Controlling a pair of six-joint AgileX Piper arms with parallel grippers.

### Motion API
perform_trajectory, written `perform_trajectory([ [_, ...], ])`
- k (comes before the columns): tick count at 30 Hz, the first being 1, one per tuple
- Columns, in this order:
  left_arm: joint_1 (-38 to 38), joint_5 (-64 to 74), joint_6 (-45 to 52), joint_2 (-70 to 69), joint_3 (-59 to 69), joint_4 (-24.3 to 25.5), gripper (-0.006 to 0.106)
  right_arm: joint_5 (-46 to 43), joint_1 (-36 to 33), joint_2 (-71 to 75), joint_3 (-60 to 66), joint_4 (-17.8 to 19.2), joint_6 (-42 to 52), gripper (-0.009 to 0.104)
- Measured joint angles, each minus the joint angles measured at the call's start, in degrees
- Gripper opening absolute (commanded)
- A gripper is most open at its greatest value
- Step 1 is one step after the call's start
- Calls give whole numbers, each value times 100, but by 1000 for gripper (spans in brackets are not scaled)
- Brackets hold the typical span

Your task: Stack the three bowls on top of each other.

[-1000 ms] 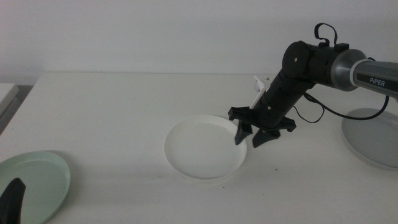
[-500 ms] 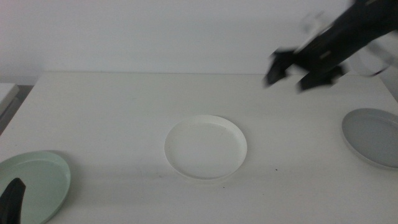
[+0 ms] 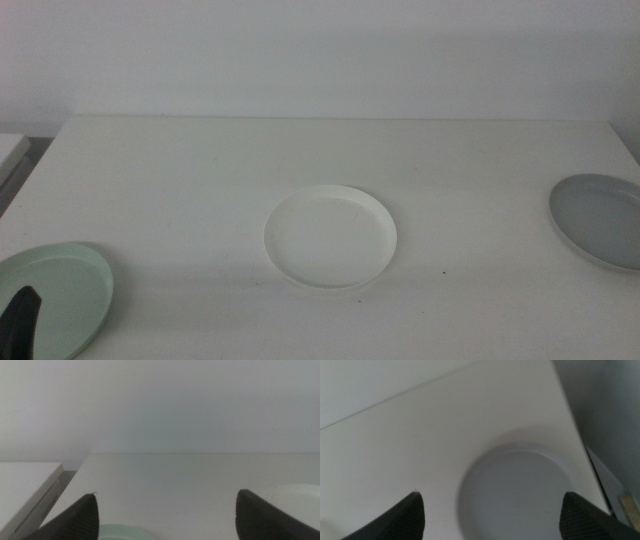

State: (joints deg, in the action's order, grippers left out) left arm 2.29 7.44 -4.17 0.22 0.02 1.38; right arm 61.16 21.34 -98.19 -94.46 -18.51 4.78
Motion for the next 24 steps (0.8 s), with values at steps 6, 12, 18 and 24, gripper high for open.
perform_trajectory([
  [6, 0, 0, 0, 0, 0, 0, 94, -52, 442, -778, 0, 26, -250, 91],
  [12, 0, 0, 0, 0, 0, 0, 94, -176, 496, -1258, 0, 105, -299, 91],
  [18, 0, 0, 0, 0, 0, 0, 94, -270, 569, -1624, 0, 475, -478, 91],
  [24, 0, 0, 0, 0, 0, 0, 94, -279, 578, -2044, 0, 498, -478, 91],
])
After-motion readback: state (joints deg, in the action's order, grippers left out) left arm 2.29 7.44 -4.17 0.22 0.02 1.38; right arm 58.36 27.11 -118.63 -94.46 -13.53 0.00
